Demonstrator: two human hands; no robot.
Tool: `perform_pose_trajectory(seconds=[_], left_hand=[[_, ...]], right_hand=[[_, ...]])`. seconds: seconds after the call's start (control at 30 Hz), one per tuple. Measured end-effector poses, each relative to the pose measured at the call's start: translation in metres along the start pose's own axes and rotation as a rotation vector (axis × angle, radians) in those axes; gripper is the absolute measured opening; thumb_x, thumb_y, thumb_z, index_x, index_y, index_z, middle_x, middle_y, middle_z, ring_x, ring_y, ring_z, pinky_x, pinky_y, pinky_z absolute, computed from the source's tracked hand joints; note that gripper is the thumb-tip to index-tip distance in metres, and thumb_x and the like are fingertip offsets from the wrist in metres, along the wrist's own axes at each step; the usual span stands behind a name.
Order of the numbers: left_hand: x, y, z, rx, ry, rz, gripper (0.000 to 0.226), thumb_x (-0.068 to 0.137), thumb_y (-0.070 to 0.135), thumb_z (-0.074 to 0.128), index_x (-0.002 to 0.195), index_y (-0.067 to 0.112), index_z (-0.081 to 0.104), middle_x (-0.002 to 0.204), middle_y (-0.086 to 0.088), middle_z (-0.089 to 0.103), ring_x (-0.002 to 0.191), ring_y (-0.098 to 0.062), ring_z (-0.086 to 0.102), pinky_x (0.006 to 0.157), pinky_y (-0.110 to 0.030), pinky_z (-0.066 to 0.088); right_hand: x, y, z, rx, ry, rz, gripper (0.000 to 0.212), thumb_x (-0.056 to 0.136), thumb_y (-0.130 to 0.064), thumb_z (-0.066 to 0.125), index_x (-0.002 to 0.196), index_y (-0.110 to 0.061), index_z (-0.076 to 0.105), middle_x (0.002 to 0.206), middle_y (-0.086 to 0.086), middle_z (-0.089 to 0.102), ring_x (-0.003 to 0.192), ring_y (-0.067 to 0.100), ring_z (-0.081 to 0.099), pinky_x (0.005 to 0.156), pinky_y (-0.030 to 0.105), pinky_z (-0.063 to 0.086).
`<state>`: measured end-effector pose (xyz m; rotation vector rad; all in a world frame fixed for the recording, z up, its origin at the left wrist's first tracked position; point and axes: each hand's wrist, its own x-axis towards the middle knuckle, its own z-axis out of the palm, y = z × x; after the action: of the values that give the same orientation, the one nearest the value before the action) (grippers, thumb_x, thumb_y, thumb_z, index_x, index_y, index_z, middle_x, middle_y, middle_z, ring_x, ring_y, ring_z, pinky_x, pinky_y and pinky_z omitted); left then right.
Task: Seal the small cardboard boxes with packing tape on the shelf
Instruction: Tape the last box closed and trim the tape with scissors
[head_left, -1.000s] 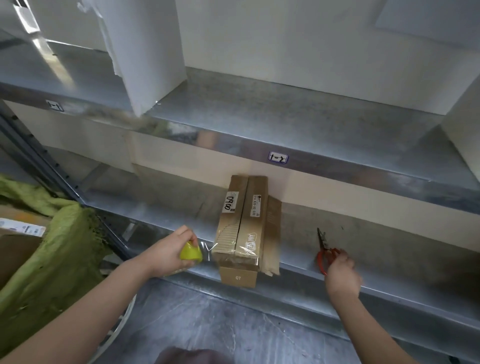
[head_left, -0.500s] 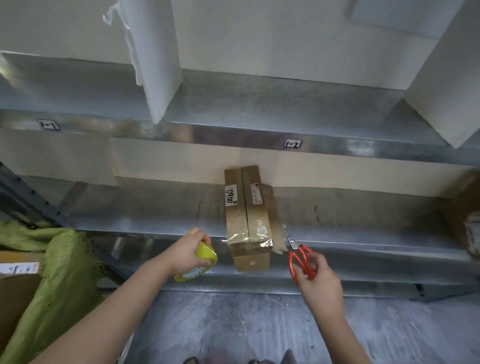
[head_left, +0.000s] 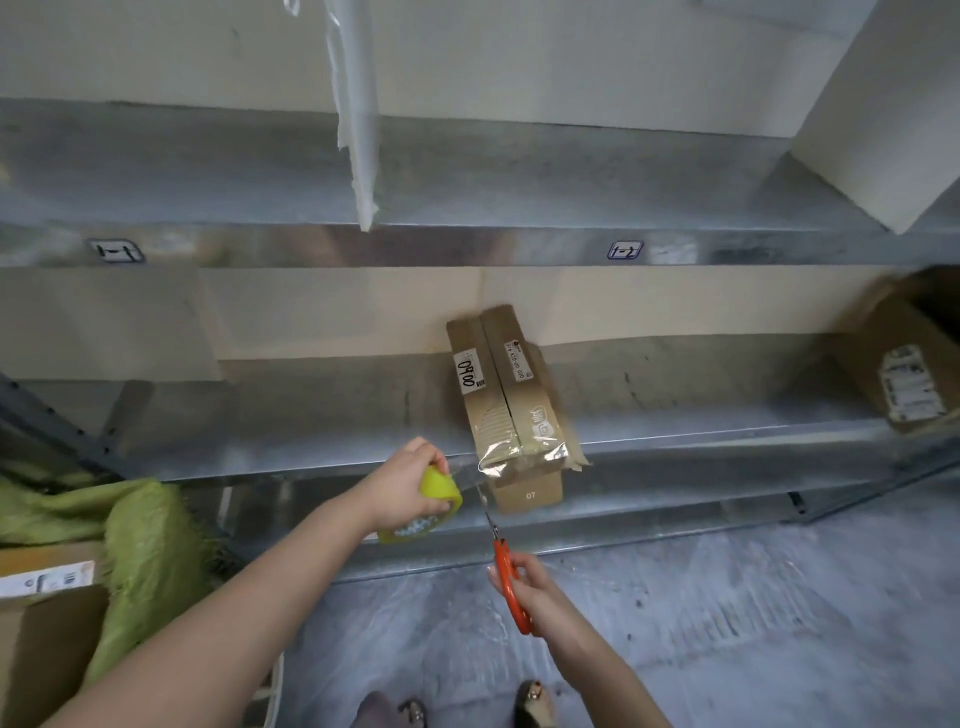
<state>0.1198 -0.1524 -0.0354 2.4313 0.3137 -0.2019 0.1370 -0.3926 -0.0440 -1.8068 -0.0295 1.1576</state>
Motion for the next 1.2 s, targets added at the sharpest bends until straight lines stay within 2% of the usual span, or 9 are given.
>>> perform_pose_trajectory(seconds=[0.07, 0.2, 0.37, 0.6, 0.77, 0.9, 1.03, 1.2], left_hand=[[0.000, -0.001, -0.003, 0.008, -0.009, 0.014, 0.043, 0.078, 0.028, 0.077, 0.111, 0.016, 0.053, 0.115, 0.001, 0.042, 0.105, -0.012, 0.045, 0.086, -0.017, 0.032], [0.003, -0.003, -0.007, 0.016, -0.029, 0.029, 0.042, 0.079, 0.028, 0.076, 0.113, 0.017, 0.052, 0.117, 0.002, 0.041, 0.106, -0.014, 0.047, 0.086, -0.018, 0.033], [0.006, -0.008, -0.009, 0.020, -0.047, 0.037, 0.043, 0.079, 0.030, 0.076, 0.112, 0.019, 0.051, 0.118, 0.003, 0.040, 0.105, -0.013, 0.047, 0.089, -0.021, 0.036], [0.011, -0.010, -0.009, 0.030, -0.054, 0.060, 0.043, 0.079, 0.032, 0.076, 0.111, 0.021, 0.050, 0.117, 0.005, 0.039, 0.108, -0.013, 0.046, 0.095, -0.026, 0.037], [0.012, -0.007, -0.008, 0.012, -0.050, 0.078, 0.039, 0.079, 0.030, 0.076, 0.106, 0.024, 0.048, 0.117, 0.004, 0.041, 0.108, -0.014, 0.047, 0.095, -0.027, 0.038], [0.012, -0.005, -0.008, 0.014, -0.041, 0.075, 0.039, 0.080, 0.030, 0.075, 0.105, 0.025, 0.046, 0.118, 0.004, 0.040, 0.109, -0.014, 0.046, 0.097, -0.030, 0.038], [0.012, -0.003, -0.007, 0.033, -0.047, 0.089, 0.040, 0.080, 0.028, 0.076, 0.109, 0.020, 0.049, 0.118, 0.003, 0.040, 0.107, -0.014, 0.046, 0.096, -0.029, 0.039], [0.012, -0.001, -0.007, 0.058, -0.056, 0.131, 0.039, 0.079, 0.026, 0.076, 0.105, 0.019, 0.048, 0.116, 0.003, 0.040, 0.103, -0.016, 0.048, 0.094, -0.035, 0.041]], right_hand=[[0.002, -0.003, 0.004, -0.028, 0.014, 0.023, 0.035, 0.087, -0.053, 0.063, 0.111, -0.027, 0.058, 0.073, -0.013, 0.059, 0.074, 0.006, 0.059, 0.067, 0.021, 0.038], [0.010, -0.006, 0.009, -0.035, 0.037, 0.060, 0.036, 0.084, -0.061, 0.062, 0.105, -0.032, 0.062, 0.068, -0.013, 0.056, 0.068, 0.006, 0.050, 0.061, 0.021, 0.032], [0.017, -0.010, 0.012, 0.031, 0.040, 0.065, 0.026, 0.091, -0.046, 0.060, 0.107, -0.026, 0.065, 0.067, -0.005, 0.054, 0.056, 0.007, 0.044, 0.052, 0.021, 0.026], [0.020, -0.009, 0.011, 0.099, 0.050, 0.015, 0.020, 0.096, -0.028, 0.059, 0.106, -0.013, 0.068, 0.063, -0.001, 0.054, 0.053, 0.007, 0.046, 0.049, 0.017, 0.033], [0.021, -0.010, 0.005, 0.128, 0.048, -0.005, 0.022, 0.095, -0.024, 0.061, 0.104, -0.005, 0.068, 0.059, 0.000, 0.052, 0.049, 0.007, 0.047, 0.048, 0.015, 0.037], [0.022, -0.011, 0.002, 0.082, 0.031, 0.015, 0.030, 0.094, -0.033, 0.062, 0.105, -0.006, 0.067, 0.059, -0.001, 0.054, 0.050, 0.008, 0.048, 0.049, 0.017, 0.036], [0.023, -0.011, 0.004, 0.136, -0.021, 0.082, 0.029, 0.089, -0.043, 0.066, 0.101, -0.016, 0.065, 0.061, -0.003, 0.053, 0.053, 0.009, 0.046, 0.057, 0.023, 0.031], [0.018, -0.021, 0.004, 0.082, -0.081, 0.099, 0.034, 0.089, -0.053, 0.061, 0.106, -0.024, 0.059, 0.062, -0.008, 0.051, 0.052, 0.005, 0.045, 0.051, 0.017, 0.029]])
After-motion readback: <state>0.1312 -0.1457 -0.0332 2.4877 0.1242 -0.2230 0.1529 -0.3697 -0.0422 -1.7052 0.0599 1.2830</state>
